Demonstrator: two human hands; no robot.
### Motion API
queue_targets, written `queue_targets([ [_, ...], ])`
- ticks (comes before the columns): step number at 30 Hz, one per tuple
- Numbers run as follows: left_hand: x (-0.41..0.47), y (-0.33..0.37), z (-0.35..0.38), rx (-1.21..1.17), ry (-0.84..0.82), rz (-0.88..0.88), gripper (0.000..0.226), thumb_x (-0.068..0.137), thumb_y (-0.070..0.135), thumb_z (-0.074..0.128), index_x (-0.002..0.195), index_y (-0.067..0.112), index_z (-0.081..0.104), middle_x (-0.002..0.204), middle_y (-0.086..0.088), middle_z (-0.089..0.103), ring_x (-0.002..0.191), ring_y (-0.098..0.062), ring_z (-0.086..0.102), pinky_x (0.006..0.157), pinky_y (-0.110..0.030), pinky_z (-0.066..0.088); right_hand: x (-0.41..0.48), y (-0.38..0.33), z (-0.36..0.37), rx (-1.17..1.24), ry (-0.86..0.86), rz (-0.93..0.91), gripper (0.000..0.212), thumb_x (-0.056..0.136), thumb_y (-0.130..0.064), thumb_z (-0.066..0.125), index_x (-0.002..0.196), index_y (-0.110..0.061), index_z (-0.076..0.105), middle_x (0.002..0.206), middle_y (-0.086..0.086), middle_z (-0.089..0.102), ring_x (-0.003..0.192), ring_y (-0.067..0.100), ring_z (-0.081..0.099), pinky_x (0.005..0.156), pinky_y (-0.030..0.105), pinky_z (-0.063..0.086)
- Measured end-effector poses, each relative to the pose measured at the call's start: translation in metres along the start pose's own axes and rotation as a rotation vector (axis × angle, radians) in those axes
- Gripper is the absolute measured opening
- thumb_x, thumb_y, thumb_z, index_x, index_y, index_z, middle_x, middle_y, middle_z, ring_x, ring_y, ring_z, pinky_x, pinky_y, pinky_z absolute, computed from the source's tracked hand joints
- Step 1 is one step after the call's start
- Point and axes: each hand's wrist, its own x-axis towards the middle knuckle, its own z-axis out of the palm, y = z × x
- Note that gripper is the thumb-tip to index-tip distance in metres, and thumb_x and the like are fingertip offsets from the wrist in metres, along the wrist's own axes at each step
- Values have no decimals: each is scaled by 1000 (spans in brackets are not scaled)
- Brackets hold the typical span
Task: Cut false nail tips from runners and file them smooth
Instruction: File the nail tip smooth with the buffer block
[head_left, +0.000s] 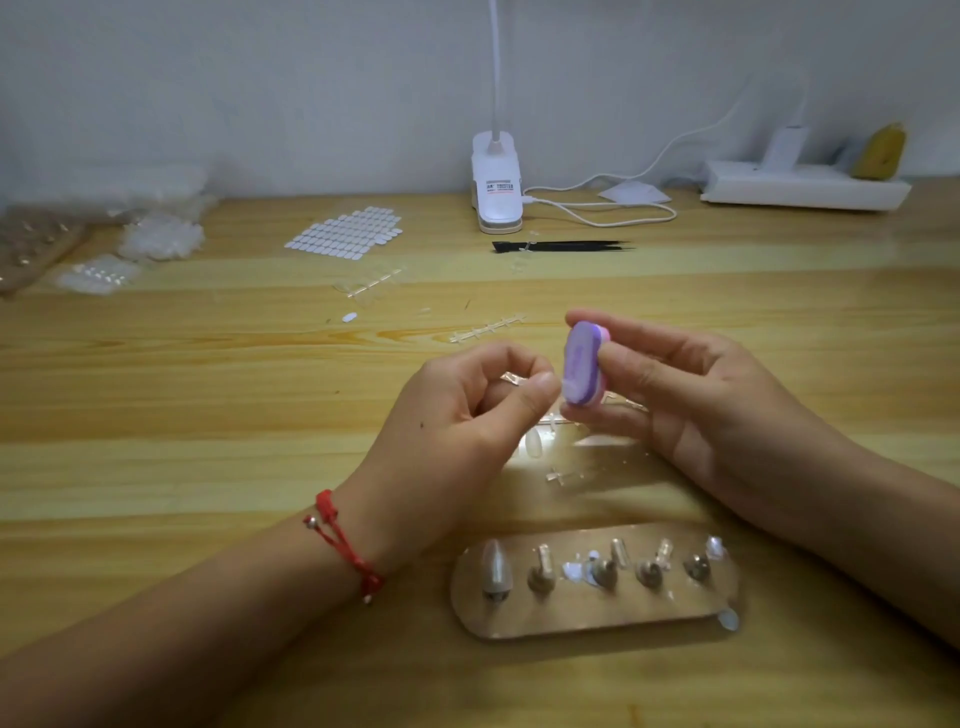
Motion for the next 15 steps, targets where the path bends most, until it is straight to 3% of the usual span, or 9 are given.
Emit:
queue_targets([
  [7,-2,1,1,76,-20,26,16,93,13,58,78,13,61,44,10,30,41,-7,23,40,-17,21,0,1,0,9,12,14,29,77,-10,63,104,-8,74,92,11,74,82,18,72,70,26,58],
  [11,0,2,0,45,63,24,15,92,14,58,77,16,60,44,6,29,41,-7,23,41,-16,23,-1,1,1,-21,-42,28,30,77,-10,62,106,-11,73,94,8,75,81,14,72,69,23,57],
  [15,0,1,2,66,8,-4,15,91,14,58,76,13,61,44,8,28,40,-6,21,39,-14,21,1,1,-2,41,8,30,30,77,-10,62,105,-7,73,89,10,74,82,18,72,71,26,58],
])
